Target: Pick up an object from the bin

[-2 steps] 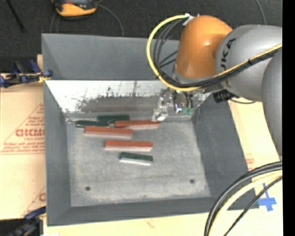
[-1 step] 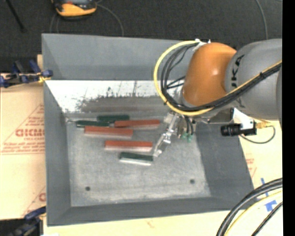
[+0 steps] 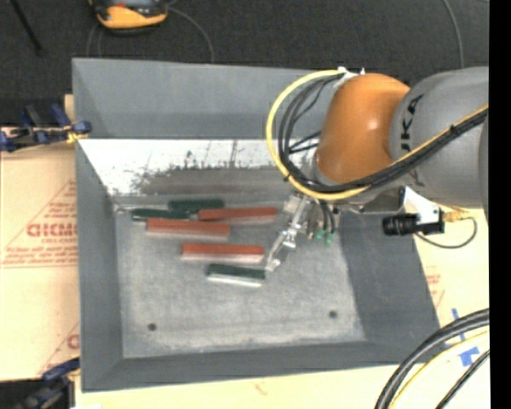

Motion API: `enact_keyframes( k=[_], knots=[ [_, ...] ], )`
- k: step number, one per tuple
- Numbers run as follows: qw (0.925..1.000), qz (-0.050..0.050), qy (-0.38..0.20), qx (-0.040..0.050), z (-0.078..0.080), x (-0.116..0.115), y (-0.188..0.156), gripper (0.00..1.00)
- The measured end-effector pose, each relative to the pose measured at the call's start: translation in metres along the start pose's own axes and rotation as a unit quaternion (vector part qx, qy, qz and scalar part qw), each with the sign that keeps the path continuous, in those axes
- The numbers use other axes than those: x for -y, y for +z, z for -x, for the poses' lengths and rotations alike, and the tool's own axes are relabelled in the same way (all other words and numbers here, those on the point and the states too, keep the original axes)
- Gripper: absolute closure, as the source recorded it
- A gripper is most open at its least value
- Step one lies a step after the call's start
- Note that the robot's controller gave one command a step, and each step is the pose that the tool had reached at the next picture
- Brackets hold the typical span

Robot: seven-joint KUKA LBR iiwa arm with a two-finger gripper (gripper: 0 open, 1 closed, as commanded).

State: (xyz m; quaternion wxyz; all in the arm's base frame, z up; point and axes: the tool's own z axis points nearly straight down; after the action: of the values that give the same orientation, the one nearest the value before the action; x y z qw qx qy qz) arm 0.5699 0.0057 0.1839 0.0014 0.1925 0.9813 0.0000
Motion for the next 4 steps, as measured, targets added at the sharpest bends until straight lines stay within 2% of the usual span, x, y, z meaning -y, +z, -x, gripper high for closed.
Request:
enact_keyframes(
  k=[1,2,3,4],
  knots=[
    [0.9968,0.0,-0.08,-0.0011,-0.005,-0.017,0.094,1.0],
    [0.9968,0.0,-0.08,-0.0011,-0.005,-0.017,0.094,1.0],
    [0.9969,0.0,-0.078,-0.0012,-0.008,-0.016,0.063,1.0],
    [0.9983,0.0,-0.058,-0.0013,0.005,-0.018,-0.004,1.0]
  ],
)
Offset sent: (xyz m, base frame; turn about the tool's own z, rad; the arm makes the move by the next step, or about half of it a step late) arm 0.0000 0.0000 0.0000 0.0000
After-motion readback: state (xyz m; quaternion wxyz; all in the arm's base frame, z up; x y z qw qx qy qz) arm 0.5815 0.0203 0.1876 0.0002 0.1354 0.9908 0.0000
